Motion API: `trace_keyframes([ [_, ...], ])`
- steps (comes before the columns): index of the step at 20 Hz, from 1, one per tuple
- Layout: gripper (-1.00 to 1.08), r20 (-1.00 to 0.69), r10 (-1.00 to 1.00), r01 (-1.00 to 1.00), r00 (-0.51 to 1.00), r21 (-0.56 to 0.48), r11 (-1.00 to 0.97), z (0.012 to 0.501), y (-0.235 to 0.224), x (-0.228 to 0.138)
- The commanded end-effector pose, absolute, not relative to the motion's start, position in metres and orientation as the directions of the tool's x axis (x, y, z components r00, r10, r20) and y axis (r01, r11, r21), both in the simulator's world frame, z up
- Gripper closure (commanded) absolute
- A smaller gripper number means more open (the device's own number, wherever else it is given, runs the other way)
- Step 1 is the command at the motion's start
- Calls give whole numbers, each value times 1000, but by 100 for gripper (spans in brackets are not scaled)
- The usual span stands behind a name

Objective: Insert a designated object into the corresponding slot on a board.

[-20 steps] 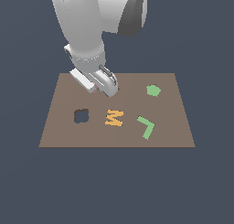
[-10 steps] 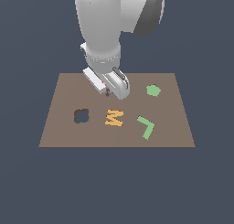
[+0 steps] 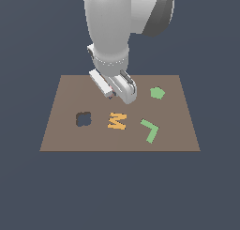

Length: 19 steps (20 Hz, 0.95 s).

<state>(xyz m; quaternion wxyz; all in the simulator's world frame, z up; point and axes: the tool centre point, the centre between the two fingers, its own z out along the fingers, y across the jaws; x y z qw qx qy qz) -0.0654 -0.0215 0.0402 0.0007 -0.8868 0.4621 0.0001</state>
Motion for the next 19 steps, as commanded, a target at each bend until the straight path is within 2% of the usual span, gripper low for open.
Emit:
trace_keyframes([
  [1,108,-1,-820,-820,572,-1,-572,40,-22,-65],
  [9,108,-1,-820,-820,572,0,-572,30,-22,-65],
  [10,-92,-1,-820,-820,572,0,-572,30,-22,-65],
  [19,-92,-1,-820,-820,572,0,-572,30,-22,-65],
])
